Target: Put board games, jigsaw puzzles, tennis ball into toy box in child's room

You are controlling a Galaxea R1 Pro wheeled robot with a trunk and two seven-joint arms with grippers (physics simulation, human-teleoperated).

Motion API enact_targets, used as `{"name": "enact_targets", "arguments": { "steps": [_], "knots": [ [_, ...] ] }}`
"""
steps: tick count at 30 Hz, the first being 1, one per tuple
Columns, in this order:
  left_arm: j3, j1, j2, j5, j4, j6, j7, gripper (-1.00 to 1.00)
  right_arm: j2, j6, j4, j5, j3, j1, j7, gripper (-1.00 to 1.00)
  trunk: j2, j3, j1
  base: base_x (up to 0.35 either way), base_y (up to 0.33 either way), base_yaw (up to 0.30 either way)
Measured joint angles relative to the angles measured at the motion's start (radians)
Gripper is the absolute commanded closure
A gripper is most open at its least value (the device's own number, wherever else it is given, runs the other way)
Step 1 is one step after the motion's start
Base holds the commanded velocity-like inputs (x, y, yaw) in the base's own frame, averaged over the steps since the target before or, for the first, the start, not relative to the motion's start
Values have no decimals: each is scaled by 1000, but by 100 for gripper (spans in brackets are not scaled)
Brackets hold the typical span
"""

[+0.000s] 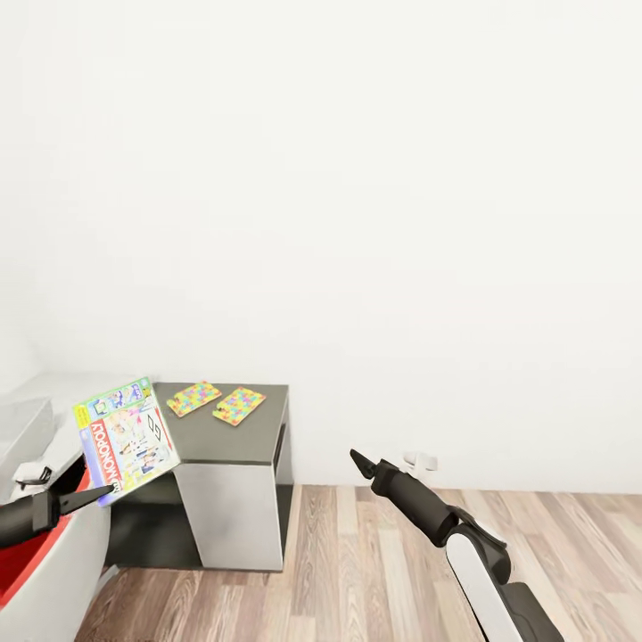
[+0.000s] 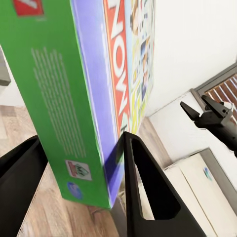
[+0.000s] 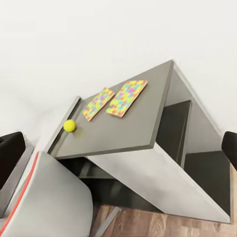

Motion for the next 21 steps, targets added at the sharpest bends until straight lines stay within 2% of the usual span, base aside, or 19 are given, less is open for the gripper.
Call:
{"name": "enact_targets", "arguments": {
  "steps": [7,9,11,14,16,19,21],
  "knots": [
    [2,0,1,0,-1,0,0,100,0,1,1,0,0,0,-1,-100,0,0,0,265,81,281],
    [23,1,2,2,-1,1,0,100,0,1,2,0,0,0,-1,-100,0,0,0,196,31,281],
    [90,2,3,4,-1,2,0,100,0,1,2,0,0,0,-1,-100,0,0,0,160,12,281],
    [163,4,4,6,-1,4,0,100,0,1,2,0,0,0,-1,-100,0,0,0,140,5,281],
    [231,5,5,5,-1,6,0,100,0,1,2,0,0,0,0,-100,0,0,0,121,2,281],
    [283,6,20,3,-1,7,0,100,0,1,2,0,1,0,0,-100,0,0,0,109,1,281],
    [297,7,34,4,-1,7,0,100,0,1,2,0,1,0,0,-100,0,0,0,104,0,281]
  ]
}}
